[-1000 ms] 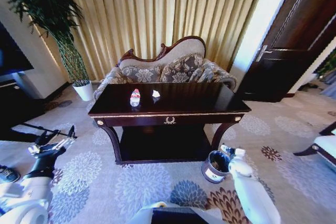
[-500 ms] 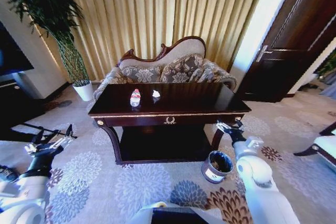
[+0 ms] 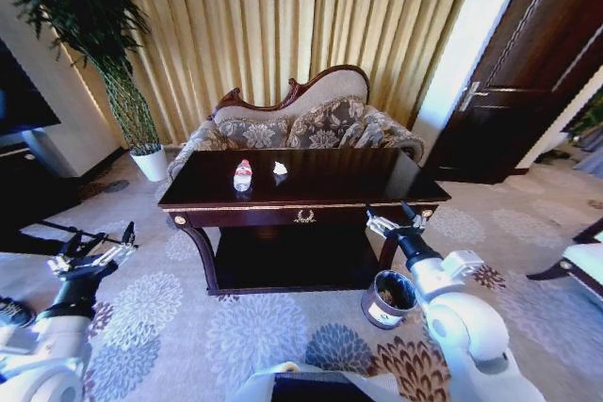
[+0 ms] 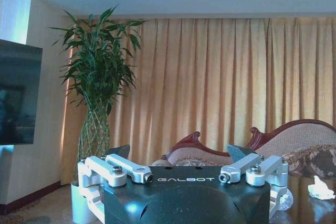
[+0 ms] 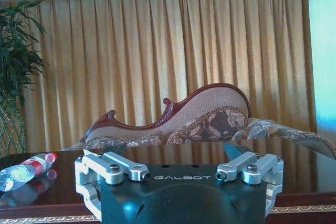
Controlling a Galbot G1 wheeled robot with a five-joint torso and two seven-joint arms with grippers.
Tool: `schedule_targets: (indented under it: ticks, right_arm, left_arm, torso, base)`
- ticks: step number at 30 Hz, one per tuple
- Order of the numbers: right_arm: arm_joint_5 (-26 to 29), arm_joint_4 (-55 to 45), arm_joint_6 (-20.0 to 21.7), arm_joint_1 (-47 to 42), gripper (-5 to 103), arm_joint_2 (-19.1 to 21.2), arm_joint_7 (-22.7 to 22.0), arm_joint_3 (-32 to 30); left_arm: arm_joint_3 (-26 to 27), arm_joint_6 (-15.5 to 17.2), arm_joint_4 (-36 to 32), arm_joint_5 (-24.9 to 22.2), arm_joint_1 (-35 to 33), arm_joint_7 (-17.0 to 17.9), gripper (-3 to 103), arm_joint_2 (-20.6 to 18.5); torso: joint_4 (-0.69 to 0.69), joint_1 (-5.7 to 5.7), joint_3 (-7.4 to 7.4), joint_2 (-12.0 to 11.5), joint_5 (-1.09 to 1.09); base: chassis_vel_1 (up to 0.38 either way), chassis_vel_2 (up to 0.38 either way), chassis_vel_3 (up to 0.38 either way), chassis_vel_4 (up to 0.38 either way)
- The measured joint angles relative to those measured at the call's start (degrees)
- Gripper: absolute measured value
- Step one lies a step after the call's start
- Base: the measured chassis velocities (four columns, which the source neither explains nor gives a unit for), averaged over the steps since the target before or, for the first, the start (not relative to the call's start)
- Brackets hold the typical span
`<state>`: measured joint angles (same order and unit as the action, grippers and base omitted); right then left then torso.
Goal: Move to the front of the table and place the trash on the table into the trash bin.
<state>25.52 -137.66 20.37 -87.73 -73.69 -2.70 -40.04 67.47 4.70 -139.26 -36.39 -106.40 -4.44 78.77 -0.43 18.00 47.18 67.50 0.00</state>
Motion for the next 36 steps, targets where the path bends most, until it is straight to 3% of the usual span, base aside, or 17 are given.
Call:
schedule_targets:
  ticks: [21, 26, 36]
  right_arm:
    - [0.47, 0.68, -0.61, 0.48, 100, 0.00, 0.04, -0.72]
    - [-0.83, 1.46, -3.24, 0.12, 100, -0.23, 0.76, -0.30]
    - [-1.31, 1.96, -2.20, 1.40, 100, -0.36, 1.28, -0.37]
  left_arm:
    - [0.03, 0.04, -0.23, 0.13, -0.09, 0.02, 100, 0.10]
    - [-0.09, 0.03, 0.13, 0.14, -0.10, 0.02, 100, 0.15]
    - [-0.34, -0.11, 0.52, 0.26, -0.13, -0.15, 100, 0.30]
  torso:
    - [0.00, 0.00, 0.00, 0.00, 0.01]
    - [0.00, 0.00, 0.00, 0.00, 0.01]
    - [0.00, 0.00, 0.00, 0.00, 0.01]
  base:
    - [-0.030, -0.031, 0.031, 0.032]
    - [-0.005, -0.007, 0.011, 0.004]
    - [0.000, 0.000, 0.000, 0.000]
